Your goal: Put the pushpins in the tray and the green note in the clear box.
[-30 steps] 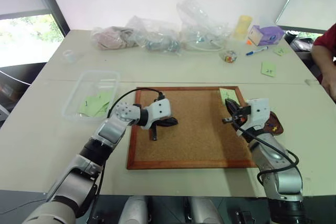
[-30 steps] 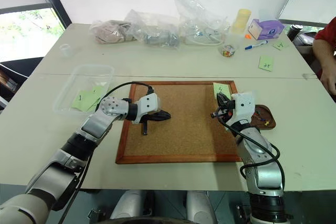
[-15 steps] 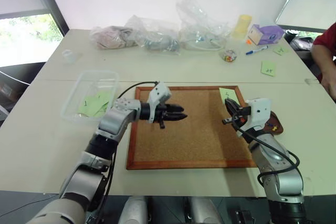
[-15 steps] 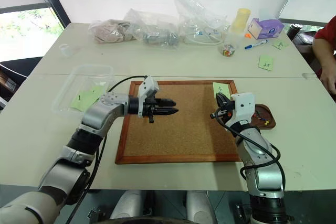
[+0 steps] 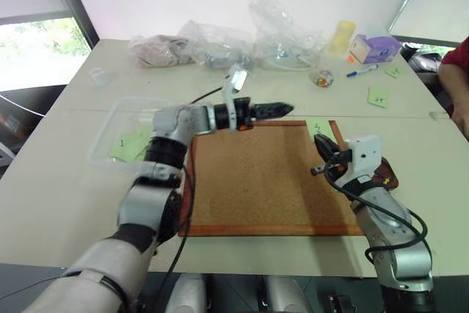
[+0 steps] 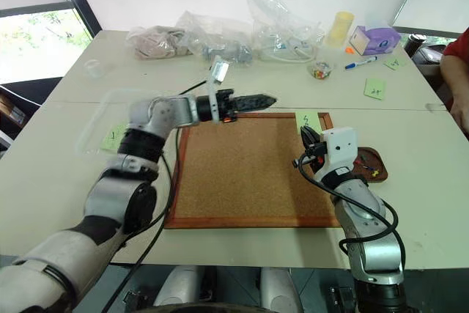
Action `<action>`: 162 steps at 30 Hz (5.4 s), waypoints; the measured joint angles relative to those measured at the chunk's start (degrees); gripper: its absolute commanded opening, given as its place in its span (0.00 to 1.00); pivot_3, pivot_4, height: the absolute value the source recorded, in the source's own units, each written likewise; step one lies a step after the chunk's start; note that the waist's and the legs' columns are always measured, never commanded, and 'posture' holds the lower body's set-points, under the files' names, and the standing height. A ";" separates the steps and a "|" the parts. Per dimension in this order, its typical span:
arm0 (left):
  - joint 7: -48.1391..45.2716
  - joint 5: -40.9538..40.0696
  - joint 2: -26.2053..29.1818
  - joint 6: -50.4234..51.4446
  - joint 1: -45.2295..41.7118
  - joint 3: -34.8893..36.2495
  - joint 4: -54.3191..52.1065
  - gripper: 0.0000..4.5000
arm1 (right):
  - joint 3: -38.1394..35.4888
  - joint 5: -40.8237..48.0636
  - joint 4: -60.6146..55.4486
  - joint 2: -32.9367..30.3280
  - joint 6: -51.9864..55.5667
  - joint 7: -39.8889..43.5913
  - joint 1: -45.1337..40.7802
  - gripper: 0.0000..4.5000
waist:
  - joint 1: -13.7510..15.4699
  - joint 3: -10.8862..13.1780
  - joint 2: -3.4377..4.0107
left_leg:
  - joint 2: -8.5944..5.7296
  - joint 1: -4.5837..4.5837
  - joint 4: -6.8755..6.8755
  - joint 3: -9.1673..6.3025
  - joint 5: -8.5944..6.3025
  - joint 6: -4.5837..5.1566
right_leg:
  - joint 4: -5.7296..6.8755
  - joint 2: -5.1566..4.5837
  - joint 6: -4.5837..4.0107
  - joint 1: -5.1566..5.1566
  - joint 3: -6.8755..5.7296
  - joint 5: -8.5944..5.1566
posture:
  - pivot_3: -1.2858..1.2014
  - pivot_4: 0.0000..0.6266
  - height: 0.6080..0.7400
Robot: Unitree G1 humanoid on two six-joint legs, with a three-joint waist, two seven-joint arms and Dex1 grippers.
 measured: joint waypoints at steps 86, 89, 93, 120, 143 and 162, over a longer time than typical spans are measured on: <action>3.71 -1.39 -7.00 6.26 17.16 -1.54 -23.00 0.00 | -18.78 4.18 5.50 0.67 14.56 -7.42 5.58 0.65 | -0.03 -0.01 0.06 | 0.13 0.01 -0.06 0.03 0.01 -0.01 | 0.08 -0.02 0.00 -0.07 0.07 0.00 | 0.52 0.24 0.98; 4.22 -1.99 -7.01 6.26 17.59 -1.68 -23.07 0.00 | -18.79 4.23 5.57 0.67 14.24 -7.40 5.57 0.99 | -0.03 -0.01 0.05 | 0.14 0.01 -0.06 0.03 0.01 -0.01 | 0.08 -0.02 0.00 -0.07 0.07 0.00 | 0.52 0.24 0.98; 4.54 -2.59 -7.01 6.23 17.62 -1.70 -23.08 0.00 | -18.80 4.38 5.58 0.67 13.81 -7.47 5.47 0.99 | -0.02 -0.01 0.05 | 0.13 0.01 -0.06 0.03 0.01 -0.01 | 0.07 -0.02 0.00 -0.07 0.07 0.00 | 0.52 0.24 0.98; 6.62 -4.70 -7.08 3.67 17.54 -1.28 -22.28 0.00 | -29.79 33.65 5.86 4.46 13.61 -17.15 3.32 0.99 | -0.21 -0.01 0.09 | 0.20 0.01 -0.07 0.04 0.01 -0.01 | 0.04 0.01 -0.01 -0.07 0.07 -0.01 | 0.52 0.24 0.98; 14.66 -2.05 3.65 0.19 16.88 -0.92 -29.05 0.00 | -17.41 29.17 -16.10 -13.20 16.32 -0.32 13.31 0.99 | -0.32 0.08 0.09 | 0.30 0.03 -0.07 0.01 0.01 -0.01 | 0.06 0.05 -0.01 -0.07 0.07 0.00 | 0.52 0.24 0.98; 12.22 4.20 47.02 8.61 21.93 2.29 -22.58 0.00 | 10.22 24.41 -9.95 -17.71 20.07 9.93 -6.17 0.99 | 1.48 0.37 -0.50 | 0.24 -0.02 -0.03 0.08 0.03 -0.06 | 0.01 -0.17 -0.19 -0.07 -0.07 -0.10 | 0.52 0.24 0.98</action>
